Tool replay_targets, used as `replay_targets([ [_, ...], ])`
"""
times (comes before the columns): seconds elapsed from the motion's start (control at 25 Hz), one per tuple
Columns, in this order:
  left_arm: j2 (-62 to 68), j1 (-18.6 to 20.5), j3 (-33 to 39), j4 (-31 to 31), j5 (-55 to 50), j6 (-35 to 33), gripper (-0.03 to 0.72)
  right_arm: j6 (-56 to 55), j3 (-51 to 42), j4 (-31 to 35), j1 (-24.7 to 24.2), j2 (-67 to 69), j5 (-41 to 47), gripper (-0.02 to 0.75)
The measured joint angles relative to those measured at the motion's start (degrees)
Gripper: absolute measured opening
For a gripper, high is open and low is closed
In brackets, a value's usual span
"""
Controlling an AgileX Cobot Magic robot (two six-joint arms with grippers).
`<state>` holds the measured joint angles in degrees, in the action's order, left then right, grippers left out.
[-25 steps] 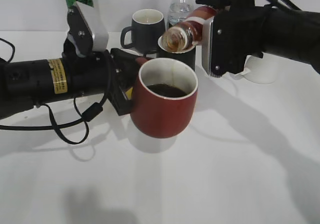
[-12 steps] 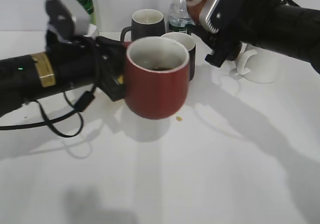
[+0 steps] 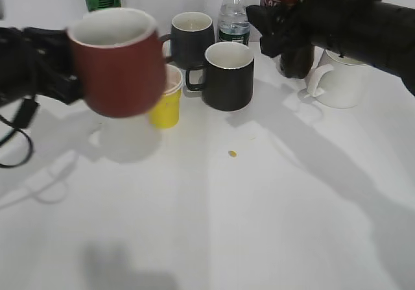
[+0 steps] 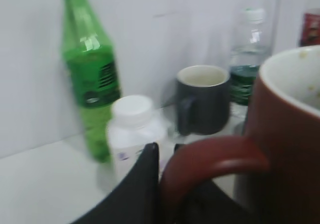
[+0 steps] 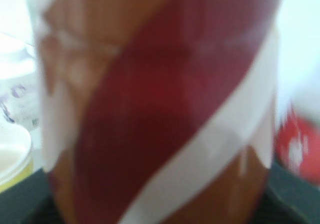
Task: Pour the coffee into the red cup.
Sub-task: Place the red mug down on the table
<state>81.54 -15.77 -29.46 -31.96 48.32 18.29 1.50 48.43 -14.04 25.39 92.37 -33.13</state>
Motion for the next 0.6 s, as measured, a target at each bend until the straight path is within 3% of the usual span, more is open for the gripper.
replay_targets([
  [0.28,-0.5,7.5,0.4,2.2,-4.5,-0.7,0.058,-5.0,-1.8,6.0,0.0,0.0,3.0,0.503],
  [0.6,9.2,8.4,0.4,14.0,0.9,-11.9,0.058,-0.8,-4.8,18.8,-0.7,2.6,1.0,0.503],
])
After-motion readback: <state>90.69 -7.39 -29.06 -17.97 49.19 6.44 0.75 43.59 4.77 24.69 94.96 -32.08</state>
